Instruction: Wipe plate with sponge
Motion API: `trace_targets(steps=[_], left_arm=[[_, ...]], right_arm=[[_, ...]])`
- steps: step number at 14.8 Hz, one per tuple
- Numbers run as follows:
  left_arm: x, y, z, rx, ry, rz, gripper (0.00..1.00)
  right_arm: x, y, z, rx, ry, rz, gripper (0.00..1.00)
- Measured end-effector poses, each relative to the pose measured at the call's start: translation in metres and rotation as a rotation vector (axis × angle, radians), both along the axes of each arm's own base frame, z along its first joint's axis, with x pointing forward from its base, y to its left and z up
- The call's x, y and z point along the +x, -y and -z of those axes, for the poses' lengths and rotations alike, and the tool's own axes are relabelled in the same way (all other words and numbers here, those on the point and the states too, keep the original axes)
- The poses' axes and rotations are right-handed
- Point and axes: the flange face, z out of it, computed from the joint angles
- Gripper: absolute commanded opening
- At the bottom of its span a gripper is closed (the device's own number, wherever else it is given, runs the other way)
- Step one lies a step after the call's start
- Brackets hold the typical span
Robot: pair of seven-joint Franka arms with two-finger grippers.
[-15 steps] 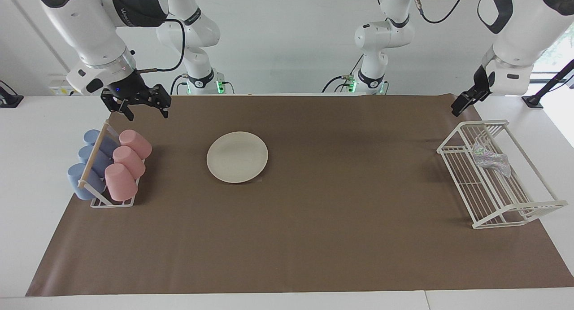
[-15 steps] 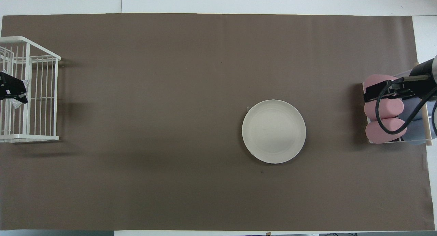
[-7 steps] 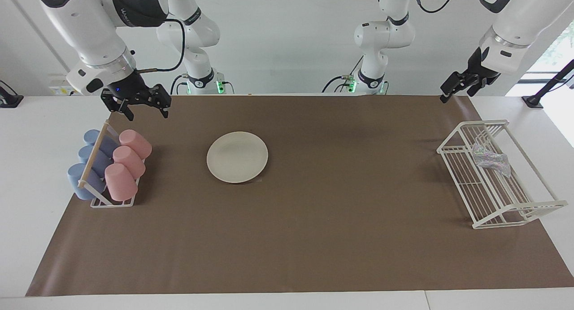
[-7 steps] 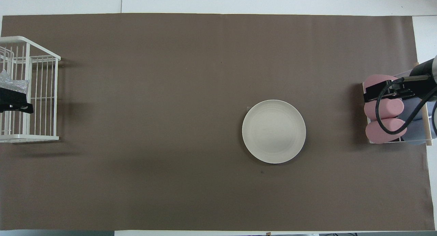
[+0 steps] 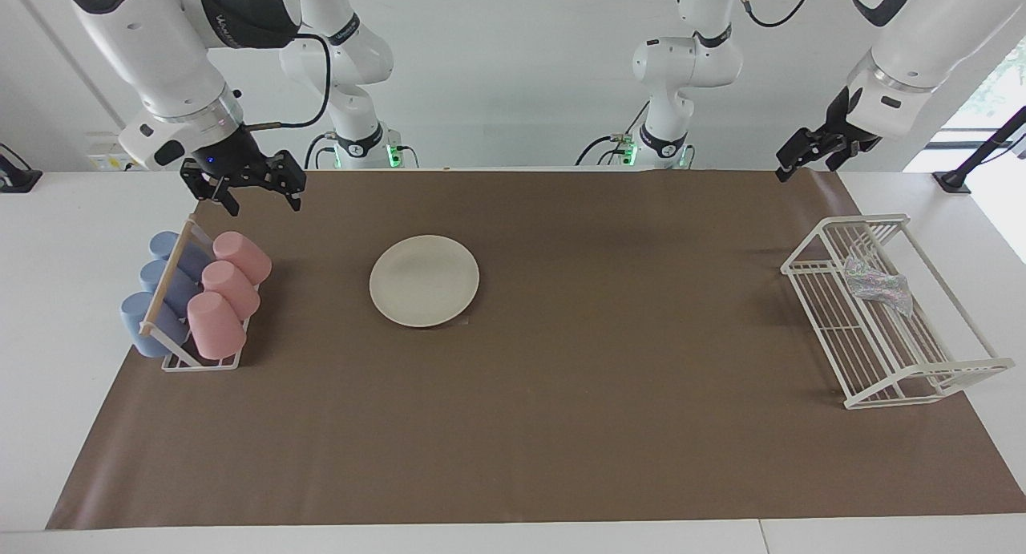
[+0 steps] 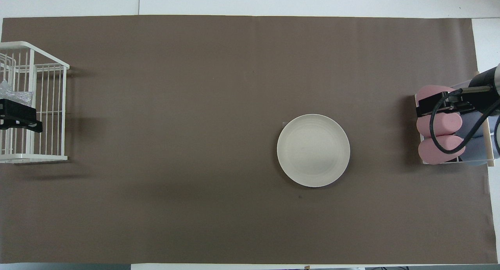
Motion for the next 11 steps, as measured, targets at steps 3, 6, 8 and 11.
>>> trace_targets(steps=[3, 6, 8, 11], left_arm=[[0.007, 0.001, 0.005, 0.002, -0.002, 0.001, 1.00], [0.012, 0.001, 0.014, 0.004, -0.014, 0.002, 1.00], [0.012, 0.001, 0.014, 0.004, -0.013, 0.002, 1.00], [0.012, 0.001, 0.013, 0.004, -0.011, 0.002, 1.00]], right_arm=[[0.000, 0.000, 0.000, 0.000, 0.000, 0.000, 1.00], [0.000, 0.000, 0.000, 0.000, 0.000, 0.000, 1.00], [0.000, 0.000, 0.000, 0.000, 0.000, 0.000, 1.00], [0.000, 0.000, 0.000, 0.000, 0.000, 0.000, 1.00]])
